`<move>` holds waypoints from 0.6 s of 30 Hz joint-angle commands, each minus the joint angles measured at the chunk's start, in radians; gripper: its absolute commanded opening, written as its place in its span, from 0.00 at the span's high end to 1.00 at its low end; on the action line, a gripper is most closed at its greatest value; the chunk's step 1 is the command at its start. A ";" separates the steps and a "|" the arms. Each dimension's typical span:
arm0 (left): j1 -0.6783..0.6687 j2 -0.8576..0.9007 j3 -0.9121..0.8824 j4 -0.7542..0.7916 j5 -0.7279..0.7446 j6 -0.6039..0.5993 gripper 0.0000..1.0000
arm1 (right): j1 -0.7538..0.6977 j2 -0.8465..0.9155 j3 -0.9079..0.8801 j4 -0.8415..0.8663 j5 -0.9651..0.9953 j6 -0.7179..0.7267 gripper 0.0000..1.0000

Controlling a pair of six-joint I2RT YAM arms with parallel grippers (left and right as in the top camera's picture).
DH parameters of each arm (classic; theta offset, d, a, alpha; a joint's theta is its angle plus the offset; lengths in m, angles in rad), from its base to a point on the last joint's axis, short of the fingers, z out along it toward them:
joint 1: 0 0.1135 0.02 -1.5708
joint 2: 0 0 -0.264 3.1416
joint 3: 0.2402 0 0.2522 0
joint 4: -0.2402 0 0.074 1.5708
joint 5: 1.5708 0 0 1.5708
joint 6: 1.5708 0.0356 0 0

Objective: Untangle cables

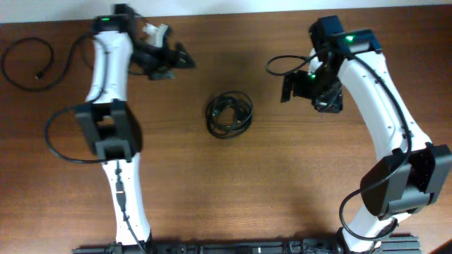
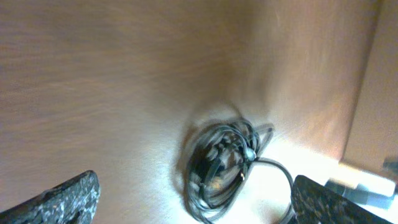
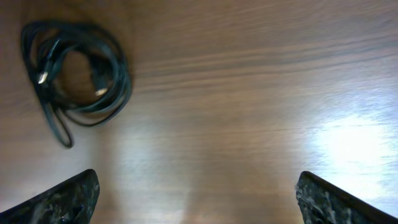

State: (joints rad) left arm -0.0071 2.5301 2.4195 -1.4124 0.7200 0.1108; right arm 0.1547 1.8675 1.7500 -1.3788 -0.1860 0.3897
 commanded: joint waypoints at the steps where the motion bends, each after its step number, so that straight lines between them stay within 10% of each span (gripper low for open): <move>1: -0.164 -0.034 0.002 -0.011 -0.126 0.093 0.01 | -0.047 -0.008 -0.002 -0.002 0.123 -0.054 0.02; 18: -0.423 -0.202 0.068 -0.263 -0.501 -0.231 0.01 | -0.116 -0.008 -0.002 0.006 0.157 -0.060 0.02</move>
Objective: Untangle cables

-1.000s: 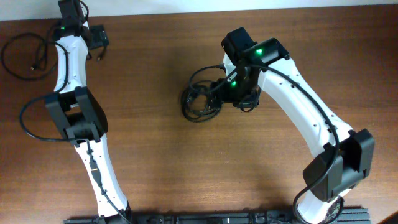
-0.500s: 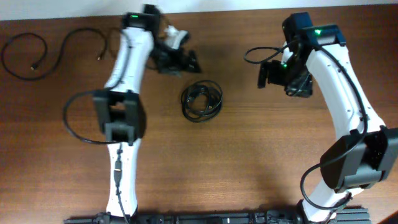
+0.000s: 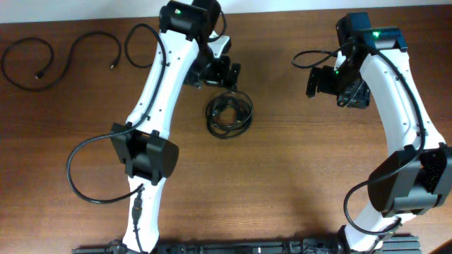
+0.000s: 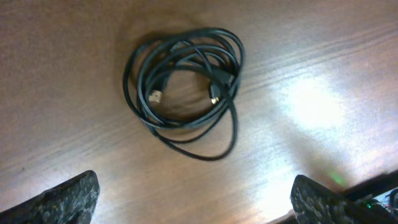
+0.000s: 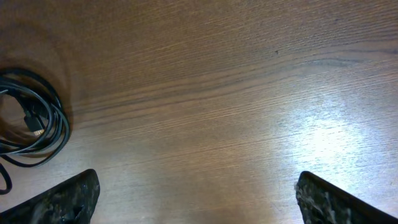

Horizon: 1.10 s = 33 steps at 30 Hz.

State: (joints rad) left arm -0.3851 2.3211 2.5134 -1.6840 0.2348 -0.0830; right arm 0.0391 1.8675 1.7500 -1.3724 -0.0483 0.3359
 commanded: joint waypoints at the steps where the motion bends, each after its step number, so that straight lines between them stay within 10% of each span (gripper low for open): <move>1: -0.060 0.007 -0.041 0.023 -0.016 -0.038 0.01 | 0.000 -0.008 -0.002 0.000 0.019 -0.006 0.02; 11: -0.111 0.009 -0.397 0.285 -0.097 -0.167 0.23 | 0.000 -0.008 -0.002 0.000 0.019 -0.006 0.02; 16: -0.111 0.006 -0.401 0.288 -0.098 -0.167 0.98 | 0.000 -0.008 -0.002 0.000 0.019 -0.006 0.01; 26: -0.074 -0.021 0.506 0.003 -0.101 -0.148 1.00 | 0.000 -0.008 -0.002 0.000 0.019 -0.006 0.02; 33: 0.072 -0.231 0.623 0.301 -0.063 -0.149 1.00 | 0.000 -0.008 -0.002 0.000 0.019 -0.006 0.02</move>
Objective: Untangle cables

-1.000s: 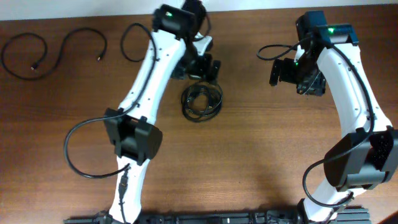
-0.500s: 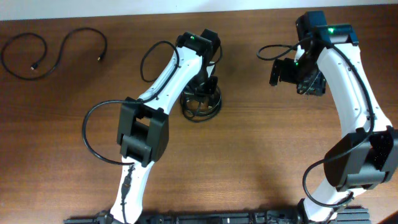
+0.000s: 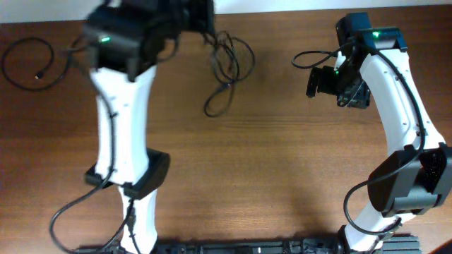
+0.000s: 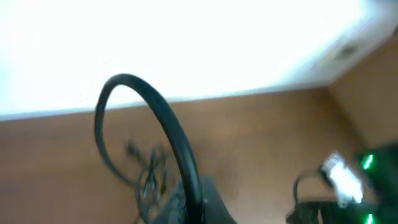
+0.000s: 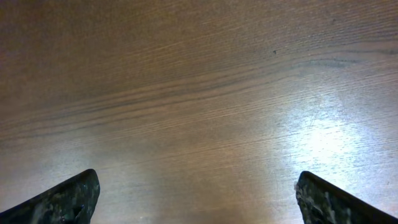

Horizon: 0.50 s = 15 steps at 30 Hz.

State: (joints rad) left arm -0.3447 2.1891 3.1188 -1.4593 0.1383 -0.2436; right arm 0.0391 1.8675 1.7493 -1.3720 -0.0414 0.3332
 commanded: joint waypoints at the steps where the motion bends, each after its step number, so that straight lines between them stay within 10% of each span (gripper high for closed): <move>1: 0.039 -0.124 0.017 0.119 0.062 0.008 1.00 | 0.000 -0.008 -0.001 0.000 0.013 -0.004 0.02; 5: 0.041 -0.189 0.017 0.219 0.068 -0.014 1.00 | 0.000 -0.008 -0.001 0.000 0.013 -0.004 0.02; 9: 0.021 -0.176 -0.043 0.008 0.079 -0.095 1.00 | 0.000 -0.008 -0.001 0.000 0.013 -0.004 0.01; 15: 0.081 -0.174 -0.117 0.411 0.798 -0.360 1.00 | 0.000 -0.008 -0.001 0.000 0.013 -0.004 0.01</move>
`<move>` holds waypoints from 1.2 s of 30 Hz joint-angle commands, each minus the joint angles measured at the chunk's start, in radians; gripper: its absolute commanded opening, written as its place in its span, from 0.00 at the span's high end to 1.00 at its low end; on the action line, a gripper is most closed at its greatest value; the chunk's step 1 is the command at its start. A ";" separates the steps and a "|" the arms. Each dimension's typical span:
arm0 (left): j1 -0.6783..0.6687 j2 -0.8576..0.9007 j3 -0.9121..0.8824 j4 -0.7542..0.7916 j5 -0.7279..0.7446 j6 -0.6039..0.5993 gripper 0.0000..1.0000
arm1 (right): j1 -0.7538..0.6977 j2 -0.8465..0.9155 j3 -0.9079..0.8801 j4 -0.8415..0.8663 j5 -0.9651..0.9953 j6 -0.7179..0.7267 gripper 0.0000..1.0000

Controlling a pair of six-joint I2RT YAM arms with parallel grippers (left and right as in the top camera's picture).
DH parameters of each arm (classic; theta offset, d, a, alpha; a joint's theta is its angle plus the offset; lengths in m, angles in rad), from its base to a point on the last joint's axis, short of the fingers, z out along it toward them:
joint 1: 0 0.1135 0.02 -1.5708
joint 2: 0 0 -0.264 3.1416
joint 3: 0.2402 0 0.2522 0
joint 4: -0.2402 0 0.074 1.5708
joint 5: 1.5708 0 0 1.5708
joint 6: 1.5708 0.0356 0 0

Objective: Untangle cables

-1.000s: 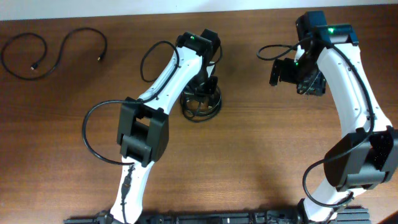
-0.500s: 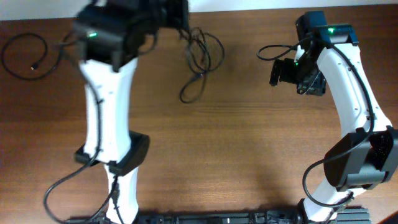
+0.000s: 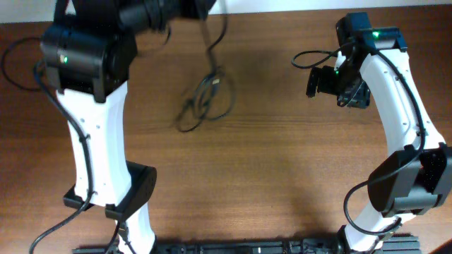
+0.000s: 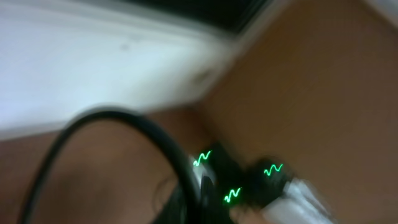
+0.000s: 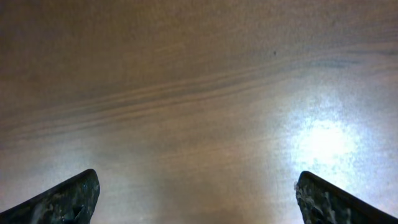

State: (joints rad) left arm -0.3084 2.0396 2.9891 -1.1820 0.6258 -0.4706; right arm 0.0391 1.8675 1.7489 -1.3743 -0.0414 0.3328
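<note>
A tangled black cable bundle (image 3: 201, 99) hangs blurred above the brown table (image 3: 282, 176), left of centre. One strand runs up to my left gripper (image 3: 205, 8), raised high at the back edge and shut on it. In the left wrist view the picture is blurred; a thick cable loop (image 4: 155, 134) rises from between the closed jaws of the left gripper (image 4: 193, 208). My right gripper (image 3: 312, 83) hovers at the back right, far from the bundle. It stands open (image 5: 199, 205) over bare wood, nothing between its fingers (image 5: 68, 196).
A second, loose black cable (image 3: 13, 51) lies at the far left of the table, partly hidden behind my raised left arm (image 3: 88, 63). The right arm (image 3: 395, 106) runs along the right side.
The hanging bundle has shifted left and now dangles lower in the overhead view, more stretched out. My left arm has moved left and nearer the camera. The right arm has not moved.
The bundle first lay coiled at the table's centre, both grippers open and away from it. Then my left gripper stood open just behind it, the right arm a little further right. Later the bundle hung from my shut left gripper, and it still dangles there.
</note>
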 commanded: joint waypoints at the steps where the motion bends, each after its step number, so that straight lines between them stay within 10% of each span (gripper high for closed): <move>1: 0.061 -0.024 0.012 0.115 0.309 -0.146 1.00 | 0.000 -0.008 -0.001 0.002 0.013 -0.003 0.01; 5: 0.035 -0.024 -0.019 -0.261 -0.191 -0.287 1.00 | 0.000 -0.008 -0.001 0.002 0.013 -0.003 0.02; 7: 0.047 -0.029 -0.021 -0.243 -0.102 -0.638 1.00 | 0.000 -0.008 -0.001 0.002 0.013 -0.003 0.02; 10: 0.082 -0.042 -0.021 -0.066 0.041 -0.767 1.00 | 0.000 -0.008 -0.001 0.002 0.013 -0.003 0.01; 16: -0.067 -0.043 -0.094 -0.390 -0.567 -0.499 1.00 | 0.000 -0.008 -0.001 0.002 0.013 -0.003 0.01; 22: -0.057 -0.155 -0.068 0.158 -0.363 -0.232 1.00 | 0.000 -0.008 -0.001 0.002 0.013 -0.003 0.02; 28: -0.058 -0.171 -0.093 -0.028 -0.539 0.079 1.00 | 0.000 -0.008 -0.001 0.002 0.013 -0.003 0.02; 36: -0.058 -0.214 -0.089 0.223 -0.658 0.085 1.00 | 0.000 -0.008 -0.001 0.002 0.013 -0.003 0.02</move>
State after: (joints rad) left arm -0.3679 1.8603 2.8899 -0.9340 -0.0021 -0.4187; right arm 0.0391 1.8675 1.7481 -1.3716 -0.0414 0.3321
